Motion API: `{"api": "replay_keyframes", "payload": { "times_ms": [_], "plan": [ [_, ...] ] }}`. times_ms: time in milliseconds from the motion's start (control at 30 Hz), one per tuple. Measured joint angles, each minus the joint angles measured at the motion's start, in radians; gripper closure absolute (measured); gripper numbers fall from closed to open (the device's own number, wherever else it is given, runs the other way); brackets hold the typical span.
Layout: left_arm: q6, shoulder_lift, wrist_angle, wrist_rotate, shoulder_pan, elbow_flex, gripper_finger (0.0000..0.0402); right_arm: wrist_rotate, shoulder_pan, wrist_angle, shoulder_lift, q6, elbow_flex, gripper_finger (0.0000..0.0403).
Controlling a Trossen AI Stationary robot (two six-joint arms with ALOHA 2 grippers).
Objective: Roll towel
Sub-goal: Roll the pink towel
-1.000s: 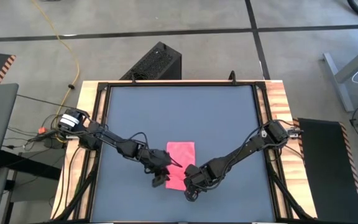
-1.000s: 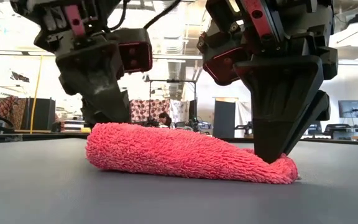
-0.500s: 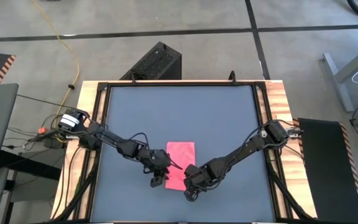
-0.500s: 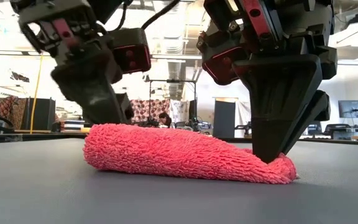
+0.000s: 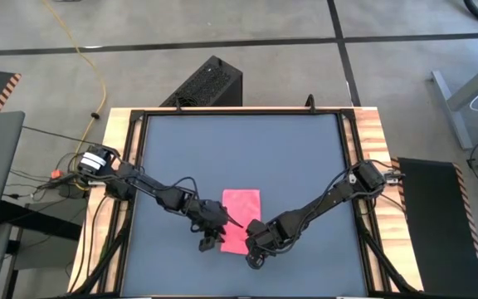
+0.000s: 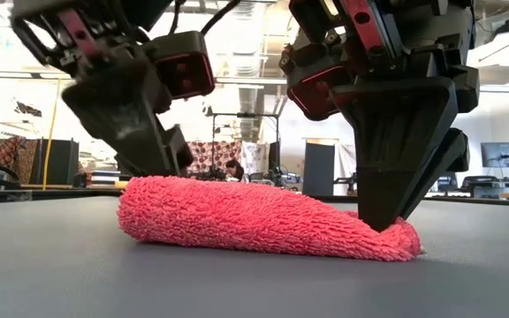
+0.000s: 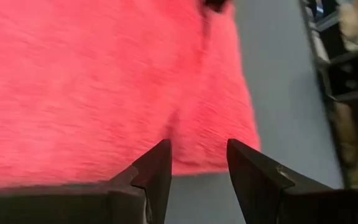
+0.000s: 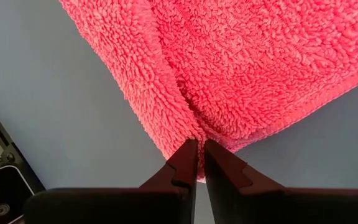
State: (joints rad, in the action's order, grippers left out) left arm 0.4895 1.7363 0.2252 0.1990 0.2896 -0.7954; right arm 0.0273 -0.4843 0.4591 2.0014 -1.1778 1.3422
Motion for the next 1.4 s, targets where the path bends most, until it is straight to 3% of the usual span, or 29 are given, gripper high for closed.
{"api": "replay_keyframes", "payload": {
  "times_ms": [133,400,667,900,1000,1167,1400],
  "plan": [
    [-0.014,0.0,0.019,-0.037,-0.013,0.0,0.0258,0.0,0.0,0.0,0.0,0.0,0.0,0.0347],
    [-0.016,0.0,0.028,0.041,-0.026,0.0,0.0258,0.0,0.0,0.0,0.0,-0.003,0.0,0.0347],
    [0.104,0.148,0.161,0.172,-0.024,-0.009,0.0258,-0.001,0.0,-0.004,0.0,-0.003,0.0,0.0347],
    [0.067,0.165,0.16,0.134,0.03,-0.041,0.0262,-0.002,0.0,-0.002,0.0,-0.002,0.0,0.0347],
    [0.07,0.158,0.137,0.151,0.045,-0.057,0.0291,-0.003,0.0,0.0,0.0,0.003,0.0,0.0347],
    [0.073,0.156,0.099,0.16,0.072,-0.073,0.0388,-0.008,0.0,0.002,0.0,0.009,0.0,0.0347],
    [0.106,0.155,0.103,0.137,0.087,-0.073,0.04,-0.008,0.001,0.003,0.0,0.008,0.0,0.0347]
  ]
}}
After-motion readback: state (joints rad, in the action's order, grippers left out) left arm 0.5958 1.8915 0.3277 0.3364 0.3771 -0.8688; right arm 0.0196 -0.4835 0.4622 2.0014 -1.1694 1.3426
